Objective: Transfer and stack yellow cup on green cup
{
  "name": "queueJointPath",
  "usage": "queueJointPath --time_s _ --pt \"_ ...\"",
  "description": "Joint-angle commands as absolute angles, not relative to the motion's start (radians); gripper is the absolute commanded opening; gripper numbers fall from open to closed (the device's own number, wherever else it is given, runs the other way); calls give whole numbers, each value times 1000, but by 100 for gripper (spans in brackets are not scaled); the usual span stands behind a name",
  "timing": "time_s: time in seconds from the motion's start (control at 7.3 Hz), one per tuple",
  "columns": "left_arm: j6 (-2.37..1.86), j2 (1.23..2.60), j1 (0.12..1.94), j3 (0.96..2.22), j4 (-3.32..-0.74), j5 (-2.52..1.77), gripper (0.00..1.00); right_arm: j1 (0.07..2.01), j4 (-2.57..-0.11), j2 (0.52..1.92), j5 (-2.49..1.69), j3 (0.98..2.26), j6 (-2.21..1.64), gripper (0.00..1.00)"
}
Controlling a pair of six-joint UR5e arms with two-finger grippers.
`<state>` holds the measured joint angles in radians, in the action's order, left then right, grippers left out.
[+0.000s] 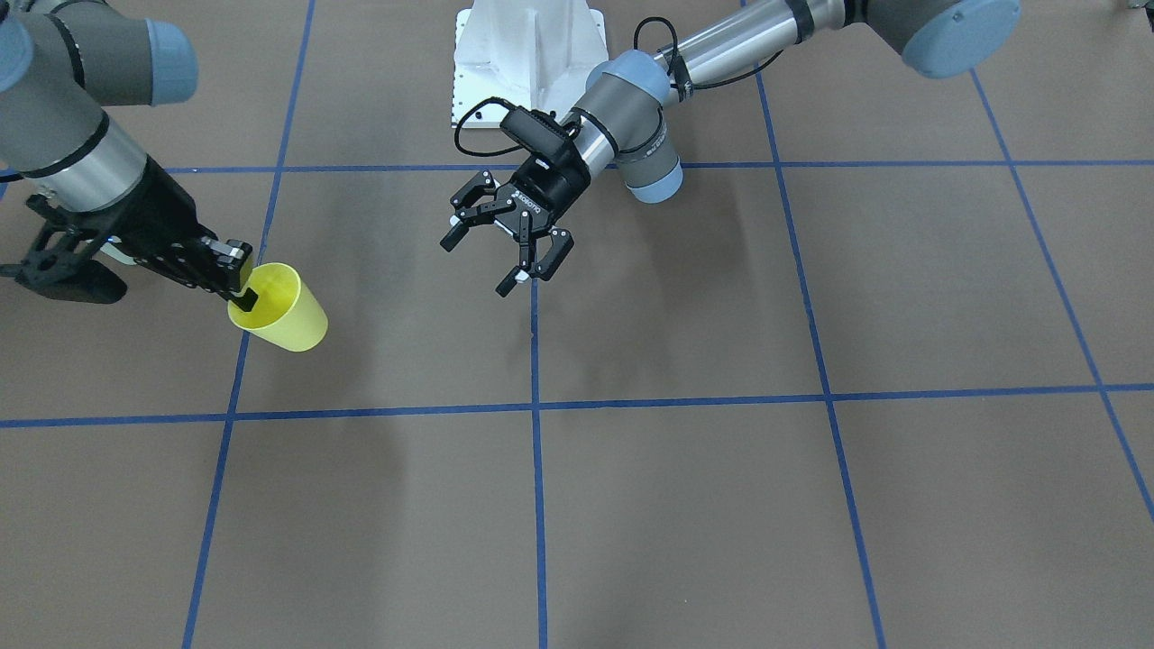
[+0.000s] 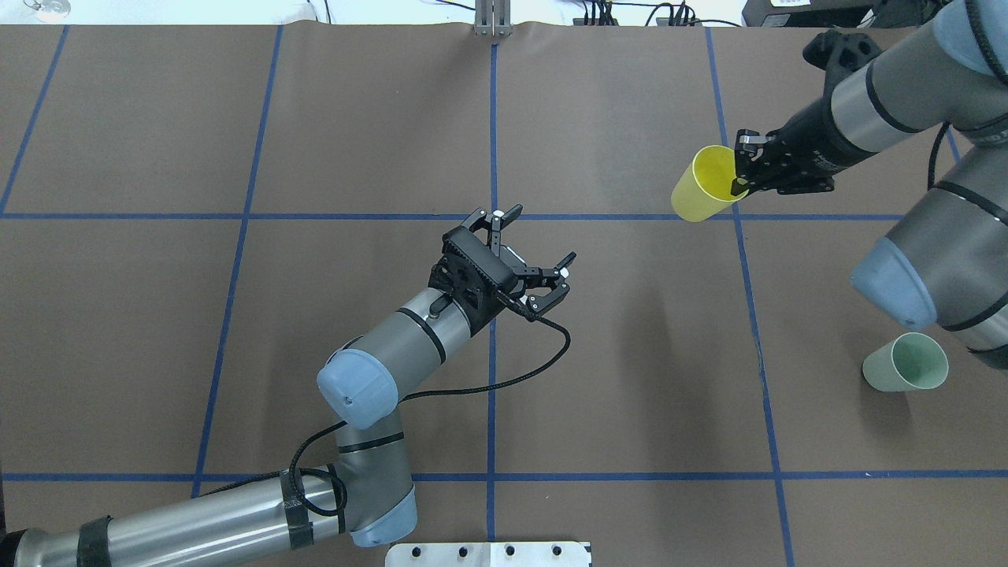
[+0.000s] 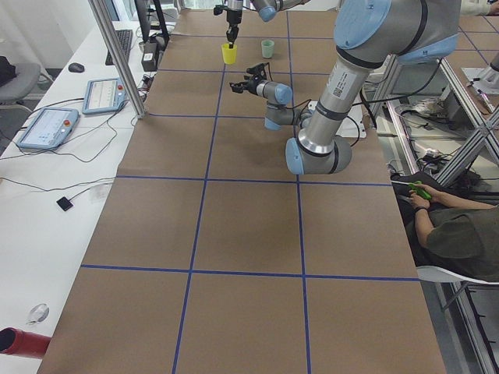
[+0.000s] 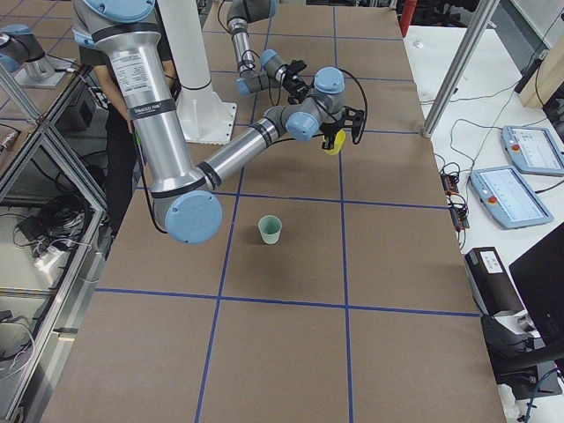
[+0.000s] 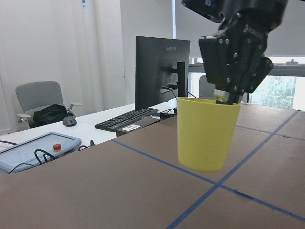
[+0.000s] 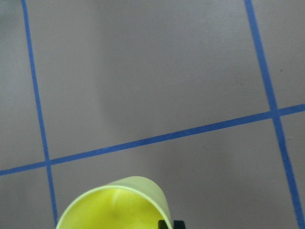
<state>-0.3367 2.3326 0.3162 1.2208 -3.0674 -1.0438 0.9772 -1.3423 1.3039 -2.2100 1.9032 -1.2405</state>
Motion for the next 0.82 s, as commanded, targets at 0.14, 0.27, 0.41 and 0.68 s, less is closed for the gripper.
queueJointPath --time_s 0.14,0.27,0.41,0.68 --pt "-365 2286 415 1215 -2910 -942 100 1050 -1341 1495 -2186 1983 -1098 0" --pt "-481 2263 460 1209 -2811 -974 100 1078 -1341 1573 -2189 2000 -992 0" --pt "-644 2260 535 1209 -2684 -1102 100 1115 -1333 1644 -2198 2003 -895 0" --pt "-809 2261 648 1210 -2550 -1319 100 1130 -1333 1776 -2215 2077 -801 0"
